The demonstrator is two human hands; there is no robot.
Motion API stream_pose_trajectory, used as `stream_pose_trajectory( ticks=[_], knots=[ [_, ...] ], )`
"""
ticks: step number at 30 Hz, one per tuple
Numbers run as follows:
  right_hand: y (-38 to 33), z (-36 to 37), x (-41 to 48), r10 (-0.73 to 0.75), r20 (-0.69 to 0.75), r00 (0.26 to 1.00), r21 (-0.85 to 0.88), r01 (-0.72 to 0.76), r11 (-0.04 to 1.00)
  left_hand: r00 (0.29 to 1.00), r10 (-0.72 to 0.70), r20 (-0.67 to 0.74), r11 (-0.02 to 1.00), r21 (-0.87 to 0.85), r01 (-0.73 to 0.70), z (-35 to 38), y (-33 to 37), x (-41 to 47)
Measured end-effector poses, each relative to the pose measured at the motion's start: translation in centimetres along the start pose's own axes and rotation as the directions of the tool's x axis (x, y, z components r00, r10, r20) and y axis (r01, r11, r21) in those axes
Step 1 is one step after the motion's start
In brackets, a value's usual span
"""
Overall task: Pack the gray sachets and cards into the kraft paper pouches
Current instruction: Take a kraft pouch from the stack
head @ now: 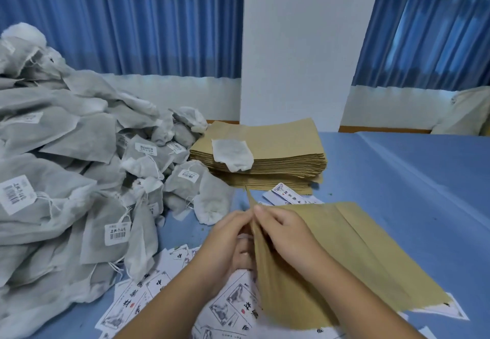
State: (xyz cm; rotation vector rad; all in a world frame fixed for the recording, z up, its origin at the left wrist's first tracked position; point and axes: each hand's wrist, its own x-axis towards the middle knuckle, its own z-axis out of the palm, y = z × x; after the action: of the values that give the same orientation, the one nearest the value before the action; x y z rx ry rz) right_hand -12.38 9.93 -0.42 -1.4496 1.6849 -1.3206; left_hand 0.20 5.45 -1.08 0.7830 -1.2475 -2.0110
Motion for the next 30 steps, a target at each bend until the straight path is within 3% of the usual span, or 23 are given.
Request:
stream_pose_trajectory(
  ticks=[9,16,21,26,30],
  knots=[
    [0.1,-1.0,-0.7,0.086,0.132,0.987,0.247,-0.117,0.962,0.993,0.046,0.111,0.998,0.037,-0.050,0.4,0.1,-0.3],
    [0.2,-2.1,-1.0,0.124,0.210,0.970,0.252,-0.176,0.951,0.998,0.058,0.010,0.979,0.196,-0.059,0.7,-0.4,0.1],
    [0.3,-3.2,-0.9,0.137,0.158,0.978,0.078,-0.151,0.985,0.997,0.051,-0.054,0.959,0.282,-0.033,1.1,-0.8,0.4],
    [0.0,-3.1,-1.1,0.022,0.061,0.998,0.089,-0.027,0.996,0.995,0.064,0.077,0.976,0.201,-0.079,1.7,-0.1,0.1],
    [-0.4,-3.3,-1.2,0.015,0.070,0.997,0.141,-0.025,0.990,0.983,0.070,0.170,0.910,0.393,-0.133,1.8,-0.5,-0.3]
  ],
)
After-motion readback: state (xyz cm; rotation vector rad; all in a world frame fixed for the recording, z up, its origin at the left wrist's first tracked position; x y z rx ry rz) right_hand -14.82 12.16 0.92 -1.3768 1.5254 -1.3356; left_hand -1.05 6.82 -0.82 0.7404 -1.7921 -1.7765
